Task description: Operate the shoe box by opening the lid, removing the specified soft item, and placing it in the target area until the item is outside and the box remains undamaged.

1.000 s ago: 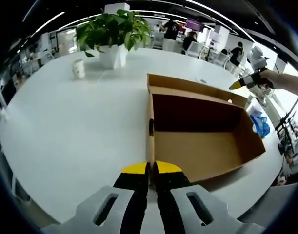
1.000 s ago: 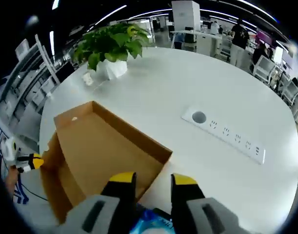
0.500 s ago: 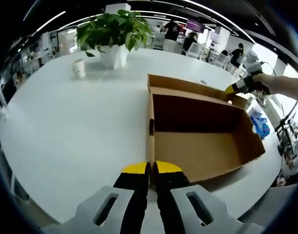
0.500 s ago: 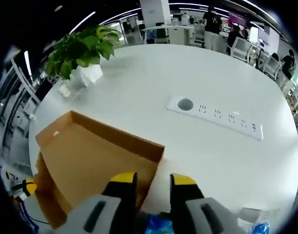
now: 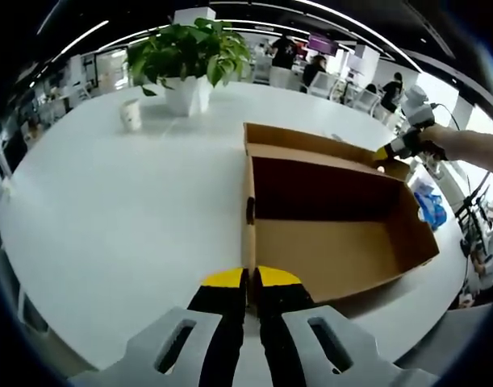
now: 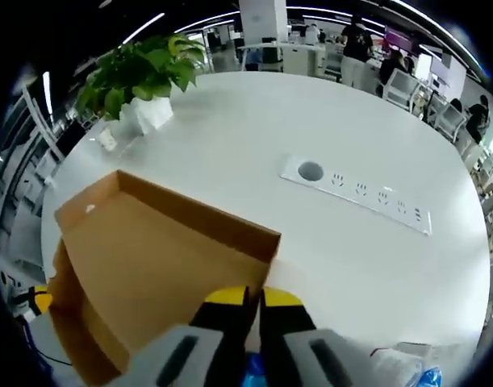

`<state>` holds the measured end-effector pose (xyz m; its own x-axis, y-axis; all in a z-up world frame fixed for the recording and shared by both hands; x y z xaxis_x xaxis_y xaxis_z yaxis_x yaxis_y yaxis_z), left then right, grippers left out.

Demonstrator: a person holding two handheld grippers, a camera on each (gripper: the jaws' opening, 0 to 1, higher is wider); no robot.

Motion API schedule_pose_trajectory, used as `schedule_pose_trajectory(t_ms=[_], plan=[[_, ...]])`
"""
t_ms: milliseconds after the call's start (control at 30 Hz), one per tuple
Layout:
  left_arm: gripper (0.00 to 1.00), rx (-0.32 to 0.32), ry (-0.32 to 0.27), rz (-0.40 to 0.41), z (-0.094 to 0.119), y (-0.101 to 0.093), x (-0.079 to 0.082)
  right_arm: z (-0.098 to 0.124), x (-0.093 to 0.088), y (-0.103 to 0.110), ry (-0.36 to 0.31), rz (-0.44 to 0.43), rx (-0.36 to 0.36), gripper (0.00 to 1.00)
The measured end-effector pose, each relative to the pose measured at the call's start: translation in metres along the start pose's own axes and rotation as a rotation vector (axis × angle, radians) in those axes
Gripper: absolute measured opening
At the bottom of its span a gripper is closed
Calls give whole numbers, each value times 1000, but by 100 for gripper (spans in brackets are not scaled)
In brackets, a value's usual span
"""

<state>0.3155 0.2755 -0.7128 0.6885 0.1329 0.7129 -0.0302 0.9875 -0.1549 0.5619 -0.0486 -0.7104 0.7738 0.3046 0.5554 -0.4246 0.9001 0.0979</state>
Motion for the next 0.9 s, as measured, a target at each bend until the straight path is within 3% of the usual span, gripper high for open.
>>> schedule_pose_trajectory(t_ms=[467, 633, 900], plan=[[2, 3, -21, 38, 1, 6, -2, 28, 17, 8, -145, 16, 19, 0], [2, 6, -27, 52, 5, 4, -4, 43, 28, 14, -227, 1, 45, 0], [2, 5, -30, 53, 8, -1, -4, 69, 28, 21, -323, 25, 67, 0]])
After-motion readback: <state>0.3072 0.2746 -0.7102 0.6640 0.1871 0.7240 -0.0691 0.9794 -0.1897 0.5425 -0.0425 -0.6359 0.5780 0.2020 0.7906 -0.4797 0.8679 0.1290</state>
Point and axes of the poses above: the point that each gripper's makers call its tool centre point, and the gripper's own axes: z roughly backward along the fingers, y roughly to its left, x roughly out of its top, the point moved 9 cm from there along z, roughly backward along the fingers, and after that the axes turned 3 degrees about -y, right-handed, at the moved point
